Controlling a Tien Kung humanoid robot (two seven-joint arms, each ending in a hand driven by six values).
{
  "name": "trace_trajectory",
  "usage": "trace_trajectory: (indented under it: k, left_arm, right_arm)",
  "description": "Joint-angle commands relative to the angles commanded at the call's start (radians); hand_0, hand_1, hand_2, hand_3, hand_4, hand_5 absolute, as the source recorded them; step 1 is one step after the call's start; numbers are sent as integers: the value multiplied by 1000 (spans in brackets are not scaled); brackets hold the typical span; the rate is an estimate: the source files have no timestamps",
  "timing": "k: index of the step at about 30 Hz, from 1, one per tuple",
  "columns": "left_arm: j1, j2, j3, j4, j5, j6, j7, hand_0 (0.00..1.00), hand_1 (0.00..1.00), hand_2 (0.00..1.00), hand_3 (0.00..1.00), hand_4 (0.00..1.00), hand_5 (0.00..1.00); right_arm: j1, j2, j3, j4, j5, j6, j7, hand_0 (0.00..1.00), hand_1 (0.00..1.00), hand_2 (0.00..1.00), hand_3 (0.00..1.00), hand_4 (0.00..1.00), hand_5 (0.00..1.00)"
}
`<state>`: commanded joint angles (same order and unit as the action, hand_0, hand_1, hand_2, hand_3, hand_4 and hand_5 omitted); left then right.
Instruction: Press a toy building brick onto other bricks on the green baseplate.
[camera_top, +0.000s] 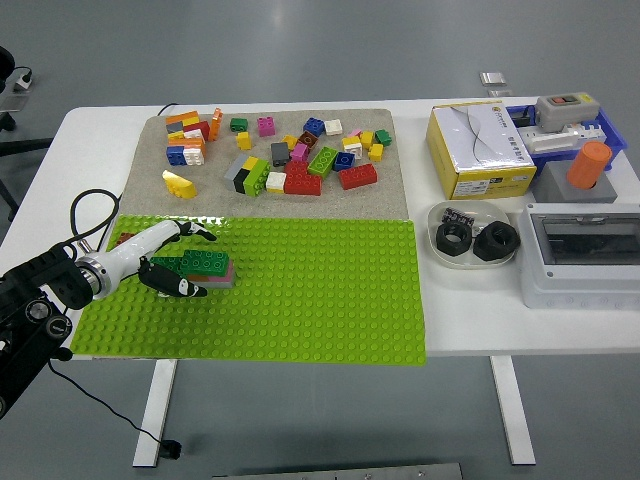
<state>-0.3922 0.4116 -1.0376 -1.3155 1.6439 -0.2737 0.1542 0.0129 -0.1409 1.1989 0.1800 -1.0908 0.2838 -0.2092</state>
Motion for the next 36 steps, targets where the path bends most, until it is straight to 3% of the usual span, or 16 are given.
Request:
trace_trajectory:
  k: [4,5,10,11,13,16,22,29,36]
  left_arm:
    - [19,45,-29,-85,28,3,19,982,996,998,788,998,2]
    - [26,56,-38,-106,39,6,23,993,994,998,710,998,154]
    - [84,128,-69,-228,141,53,32,993,994,998,710,998,154]
    - [94,137,-67,-249,161,63,30,998,987,974,635,998,429]
    - [111,148,-57,-289,202,87,18,998,987,974,635,998,429]
    - [127,145,-37,-311,261,119,-6,998,987,974,635,998,429]
    - [134,119,-8,-289,302,143,-27,998,986,960,625,998,463]
    - [122,80,1,-235,310,151,-36,998,985,964,620,998,477]
    - [124,67,4,-213,304,141,-30,998,983,967,620,998,478]
  right_arm:
    - [-3,1,9,0,-8,0,-2,688,657,630,867,630,998]
    - [-3,2,11,0,-10,0,-3,688,657,630,867,631,998]
    - [-8,4,20,0,-17,1,-5,688,657,630,867,631,998]
    - [-9,5,22,0,-19,1,-6,688,657,630,865,631,998]
    - [-10,5,25,0,-21,1,-6,688,657,630,865,631,998]
    - [-11,5,26,0,-23,1,-6,688,657,630,865,631,998]
    - [-9,3,21,0,-21,1,-5,687,656,631,865,631,998]
    - [-5,3,17,0,-17,0,-3,687,656,632,864,631,998]
    - [-3,2,15,0,-12,-1,1,687,656,631,863,632,998]
